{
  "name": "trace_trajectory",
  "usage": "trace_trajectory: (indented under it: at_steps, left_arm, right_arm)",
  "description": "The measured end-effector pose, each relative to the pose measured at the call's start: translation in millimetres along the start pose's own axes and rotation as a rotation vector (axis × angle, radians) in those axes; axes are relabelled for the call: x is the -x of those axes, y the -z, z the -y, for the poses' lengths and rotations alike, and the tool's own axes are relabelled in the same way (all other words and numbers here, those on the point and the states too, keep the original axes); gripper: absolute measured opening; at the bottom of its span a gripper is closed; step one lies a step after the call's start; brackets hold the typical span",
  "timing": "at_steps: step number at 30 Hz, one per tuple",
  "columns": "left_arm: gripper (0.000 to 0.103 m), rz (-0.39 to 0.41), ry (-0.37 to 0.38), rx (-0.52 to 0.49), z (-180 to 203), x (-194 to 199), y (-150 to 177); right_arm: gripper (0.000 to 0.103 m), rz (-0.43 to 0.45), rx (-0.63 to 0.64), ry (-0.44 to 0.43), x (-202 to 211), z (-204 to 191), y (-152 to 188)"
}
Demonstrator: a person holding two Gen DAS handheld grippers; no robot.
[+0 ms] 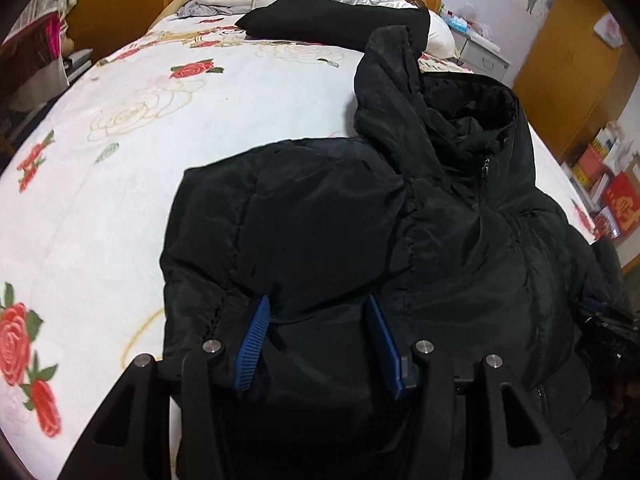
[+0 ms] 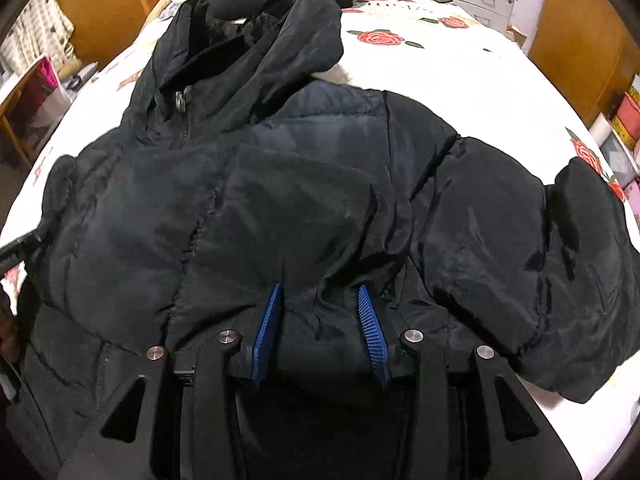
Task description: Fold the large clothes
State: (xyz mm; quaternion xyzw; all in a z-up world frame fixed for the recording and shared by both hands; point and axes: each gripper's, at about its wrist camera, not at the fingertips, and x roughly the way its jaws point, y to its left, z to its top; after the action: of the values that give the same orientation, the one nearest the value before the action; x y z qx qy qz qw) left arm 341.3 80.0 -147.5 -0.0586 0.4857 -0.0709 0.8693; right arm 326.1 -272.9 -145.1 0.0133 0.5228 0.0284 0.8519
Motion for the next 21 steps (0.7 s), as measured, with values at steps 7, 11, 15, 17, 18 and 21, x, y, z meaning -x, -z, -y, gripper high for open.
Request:
trace_trajectory:
  at_steps: [7,11,15,17,18,21]
  left_arm:
    - [0.053,0.07,-0.007,-0.022,14.7,69.4,8.1]
    - [0.053,0.131,0.004,-0.047,30.7,123.9,24.5]
    - [0.053,0.188,0.029,-0.06,50.1,175.9,49.0]
    - [0.053,0.206,0.029,-0.068,59.6,194.0,62.0]
    - [0.053,0.215,0.036,-0.075,65.0,203.3,69.4]
    - [0.053,0.231,0.053,-0.074,76.0,221.1,88.1]
  right_arm:
    - [0.066,0.092,-0.067,-0.019,75.3,18.6,18.1]
    - [0.066,0.156,-0.062,-0.026,125.0,21.8,43.4]
    - [0.066,0.218,-0.059,0.016,177.0,26.4,76.0]
    - [0.066,0.241,-0.058,0.044,194.8,27.3,90.2]
    - [0.066,0.248,-0.064,0.044,201.4,30.4,95.7]
    - [0.066,0.27,-0.11,0.03,218.6,44.1,116.8]
